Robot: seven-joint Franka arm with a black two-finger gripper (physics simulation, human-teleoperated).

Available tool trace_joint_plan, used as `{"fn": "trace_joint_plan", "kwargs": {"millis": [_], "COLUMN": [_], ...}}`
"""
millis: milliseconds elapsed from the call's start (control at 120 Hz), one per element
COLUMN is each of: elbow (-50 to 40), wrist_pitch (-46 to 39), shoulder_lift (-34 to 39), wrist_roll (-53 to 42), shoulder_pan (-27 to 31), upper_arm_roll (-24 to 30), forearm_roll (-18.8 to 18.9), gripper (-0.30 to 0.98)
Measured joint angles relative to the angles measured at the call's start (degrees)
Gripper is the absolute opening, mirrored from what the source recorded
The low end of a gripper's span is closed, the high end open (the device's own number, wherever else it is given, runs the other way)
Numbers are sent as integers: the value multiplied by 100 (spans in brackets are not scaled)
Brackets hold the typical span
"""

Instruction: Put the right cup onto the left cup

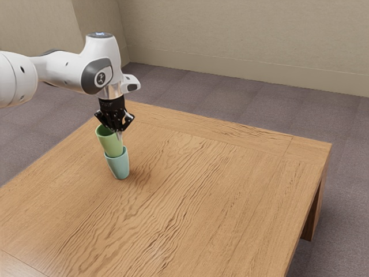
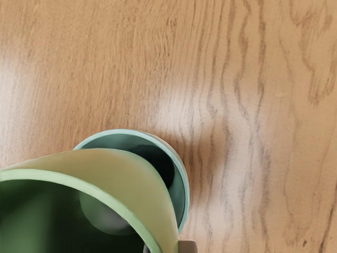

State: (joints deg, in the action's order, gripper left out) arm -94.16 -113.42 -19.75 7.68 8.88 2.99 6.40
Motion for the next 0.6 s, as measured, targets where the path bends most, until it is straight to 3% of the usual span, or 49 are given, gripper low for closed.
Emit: {"fn": "trace_joint_plan", "kwargs": {"millis": [333,600], "elbow": [-7,-17], "wrist_pitch": [-72,-182], "shoulder_lift": [-106,-66], "wrist_roll": [-3,-81], "shoulder_pan": [0,-1], "upper_arm_roll": [6,9], "forearm_roll": [6,-24], "gripper": [-8,39]}}
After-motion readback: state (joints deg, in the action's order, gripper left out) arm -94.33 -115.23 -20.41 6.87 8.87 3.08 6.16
